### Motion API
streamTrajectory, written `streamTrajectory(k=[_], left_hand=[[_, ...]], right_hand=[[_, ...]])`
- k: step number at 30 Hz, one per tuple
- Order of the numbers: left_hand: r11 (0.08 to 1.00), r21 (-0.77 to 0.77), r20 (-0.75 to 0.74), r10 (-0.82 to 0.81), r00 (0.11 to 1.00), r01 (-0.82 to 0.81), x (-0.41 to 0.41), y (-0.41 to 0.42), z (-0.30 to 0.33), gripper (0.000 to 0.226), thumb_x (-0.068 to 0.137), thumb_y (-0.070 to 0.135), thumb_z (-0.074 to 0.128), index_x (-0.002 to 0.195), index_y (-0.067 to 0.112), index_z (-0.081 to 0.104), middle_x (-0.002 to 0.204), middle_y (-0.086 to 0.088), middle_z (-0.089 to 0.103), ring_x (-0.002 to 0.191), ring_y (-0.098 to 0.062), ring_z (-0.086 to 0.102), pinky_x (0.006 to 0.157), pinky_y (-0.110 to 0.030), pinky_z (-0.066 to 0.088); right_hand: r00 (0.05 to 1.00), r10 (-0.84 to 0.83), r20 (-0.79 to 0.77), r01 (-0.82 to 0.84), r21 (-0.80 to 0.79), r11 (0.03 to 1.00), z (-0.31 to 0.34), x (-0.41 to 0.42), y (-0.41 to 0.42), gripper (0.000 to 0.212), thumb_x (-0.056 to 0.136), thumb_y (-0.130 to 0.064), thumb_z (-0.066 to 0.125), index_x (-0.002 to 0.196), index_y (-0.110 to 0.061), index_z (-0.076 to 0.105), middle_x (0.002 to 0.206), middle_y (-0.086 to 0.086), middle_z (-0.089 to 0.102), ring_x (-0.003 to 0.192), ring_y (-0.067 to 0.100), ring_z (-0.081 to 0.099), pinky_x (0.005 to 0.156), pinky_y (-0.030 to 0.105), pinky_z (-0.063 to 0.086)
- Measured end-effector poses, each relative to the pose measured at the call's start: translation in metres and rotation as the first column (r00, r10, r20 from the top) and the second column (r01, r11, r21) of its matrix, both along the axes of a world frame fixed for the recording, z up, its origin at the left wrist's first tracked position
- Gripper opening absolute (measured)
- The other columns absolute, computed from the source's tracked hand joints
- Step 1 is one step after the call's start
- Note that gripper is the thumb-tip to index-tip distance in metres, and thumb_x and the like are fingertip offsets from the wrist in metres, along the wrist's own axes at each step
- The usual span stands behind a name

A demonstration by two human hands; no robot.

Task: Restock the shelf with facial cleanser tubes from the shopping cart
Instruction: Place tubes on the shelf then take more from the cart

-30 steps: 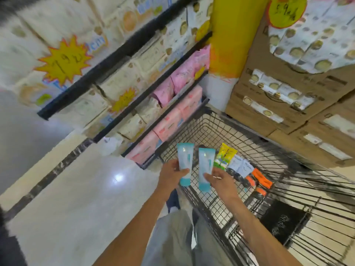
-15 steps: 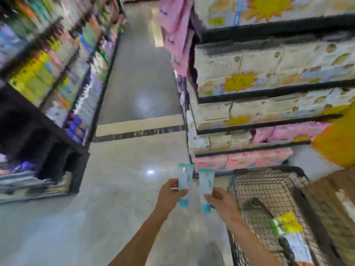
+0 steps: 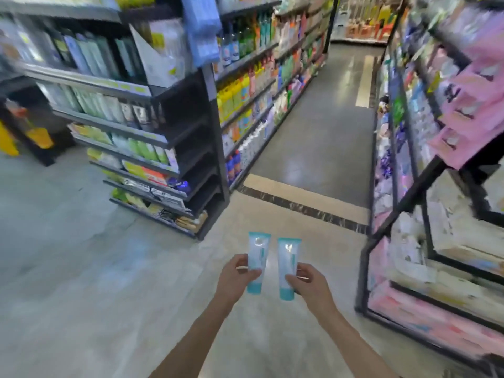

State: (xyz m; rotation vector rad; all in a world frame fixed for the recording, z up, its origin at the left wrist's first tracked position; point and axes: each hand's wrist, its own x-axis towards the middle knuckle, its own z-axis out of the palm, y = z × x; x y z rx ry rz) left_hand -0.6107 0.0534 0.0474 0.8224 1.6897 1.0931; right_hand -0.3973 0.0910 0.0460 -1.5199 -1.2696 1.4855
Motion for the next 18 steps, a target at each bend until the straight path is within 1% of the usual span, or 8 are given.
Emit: streamTrajectory(k=[3,7,8,10,12,16,18], left_hand=[[0.993,0.017,0.005,0.117,0.993,-0.117,-0.07,-0.017,0.01,0.035,0.081,0.015,0.084,0.11,0.023,0.066,0.108,0.0,0.073,0.096,-0.021,0.073,0.088,-0.041,0.061],[0.961,0.052,0.004,0.272,0.962,-0.271,-0.152,-0.038,0.024,0.033,0.081,0.011,0.084,0.106,0.025,0.066,0.106,0.0,0.074,0.092,-0.02,0.073,0.084,-0.036,0.061],[0.951,0.058,-0.001,0.304,0.953,-0.304,-0.171,-0.04,0.027,0.033,0.081,0.012,0.084,0.107,0.024,0.067,0.106,0.0,0.074,0.091,-0.019,0.073,0.082,-0.034,0.061],[0.927,0.074,-0.01,0.369,0.929,-0.368,-0.206,-0.043,0.031,0.035,0.082,0.013,0.084,0.111,0.021,0.067,0.107,-0.001,0.074,0.09,-0.018,0.072,0.079,-0.03,0.06],[0.902,0.093,-0.024,0.425,0.905,-0.421,-0.241,-0.04,0.035,0.034,0.083,0.016,0.084,0.112,0.023,0.067,0.108,0.001,0.073,0.092,-0.017,0.072,0.078,-0.029,0.059],[0.862,0.127,-0.056,0.5,0.864,-0.49,-0.31,-0.02,0.043,0.038,0.085,0.022,0.082,0.119,0.021,0.066,0.112,0.004,0.071,0.098,-0.017,0.07,0.082,-0.03,0.059],[0.842,0.149,-0.065,0.532,0.844,-0.519,-0.347,-0.003,0.047,0.037,0.086,0.02,0.081,0.12,0.02,0.066,0.113,0.005,0.072,0.098,-0.017,0.07,0.083,-0.031,0.06]], right_hand=[[0.993,0.122,-0.01,-0.122,0.009,0.993,0.006,-0.078,0.013,0.028,0.086,-0.007,0.079,0.111,-0.012,0.07,0.103,0.007,0.075,0.089,0.021,0.075,0.077,0.037,0.063],[0.961,0.277,0.001,-0.277,0.029,0.96,0.015,-0.179,0.031,0.03,0.085,-0.012,0.081,0.113,-0.015,0.069,0.104,0.004,0.075,0.089,0.019,0.074,0.081,0.04,0.063],[0.951,0.308,0.002,-0.308,0.035,0.951,0.018,-0.203,0.036,0.031,0.085,-0.012,0.081,0.113,-0.015,0.068,0.104,0.003,0.075,0.089,0.019,0.074,0.08,0.039,0.064],[0.931,0.366,-0.006,-0.365,0.051,0.93,0.024,-0.249,0.046,0.03,0.086,-0.012,0.08,0.113,-0.015,0.068,0.105,0.002,0.074,0.09,0.017,0.074,0.076,0.032,0.063],[0.907,0.422,-0.014,-0.42,0.07,0.905,0.029,-0.292,0.056,0.029,0.087,-0.014,0.08,0.113,-0.016,0.068,0.105,-0.001,0.075,0.091,0.014,0.073,0.074,0.027,0.062],[0.858,0.513,-0.022,-0.507,0.116,0.854,0.04,-0.376,0.085,0.03,0.087,-0.016,0.08,0.114,-0.019,0.067,0.106,-0.005,0.074,0.089,0.008,0.073,0.07,0.022,0.06],[0.844,0.536,-0.028,-0.528,0.134,0.839,0.045,-0.416,0.105,0.031,0.087,-0.014,0.08,0.115,-0.017,0.067,0.106,-0.003,0.074,0.091,0.01,0.072,0.071,0.024,0.061]])
